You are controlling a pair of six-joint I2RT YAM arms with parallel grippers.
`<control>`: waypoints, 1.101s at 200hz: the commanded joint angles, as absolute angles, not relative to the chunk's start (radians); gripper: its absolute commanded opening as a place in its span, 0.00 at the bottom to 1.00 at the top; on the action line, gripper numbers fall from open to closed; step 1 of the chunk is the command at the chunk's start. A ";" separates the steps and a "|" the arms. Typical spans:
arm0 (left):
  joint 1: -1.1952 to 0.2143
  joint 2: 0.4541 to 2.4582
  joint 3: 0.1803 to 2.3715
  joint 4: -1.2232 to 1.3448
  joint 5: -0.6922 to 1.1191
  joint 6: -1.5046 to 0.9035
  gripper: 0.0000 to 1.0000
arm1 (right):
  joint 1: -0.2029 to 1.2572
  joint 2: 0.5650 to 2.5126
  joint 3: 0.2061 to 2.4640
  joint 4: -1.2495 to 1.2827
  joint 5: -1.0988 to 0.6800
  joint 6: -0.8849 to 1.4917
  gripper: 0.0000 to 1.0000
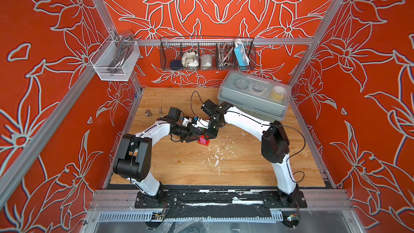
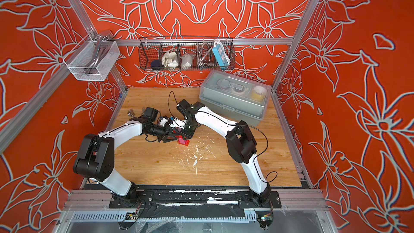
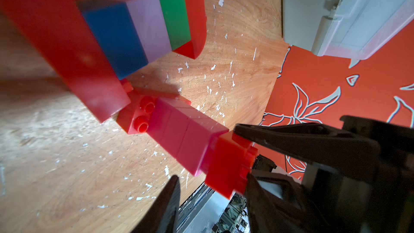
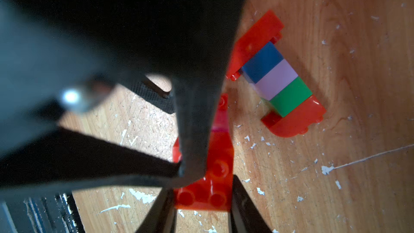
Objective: Assemble the number 1 with lego
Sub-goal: Assemble the lego brick with the lego brick.
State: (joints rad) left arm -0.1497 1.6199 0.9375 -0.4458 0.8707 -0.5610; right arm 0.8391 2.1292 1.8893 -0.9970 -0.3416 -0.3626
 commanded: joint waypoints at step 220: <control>-0.158 1.725 0.901 -0.678 0.629 -0.475 0.33 | 0.840 2.047 1.847 -0.884 -0.321 -0.292 0.58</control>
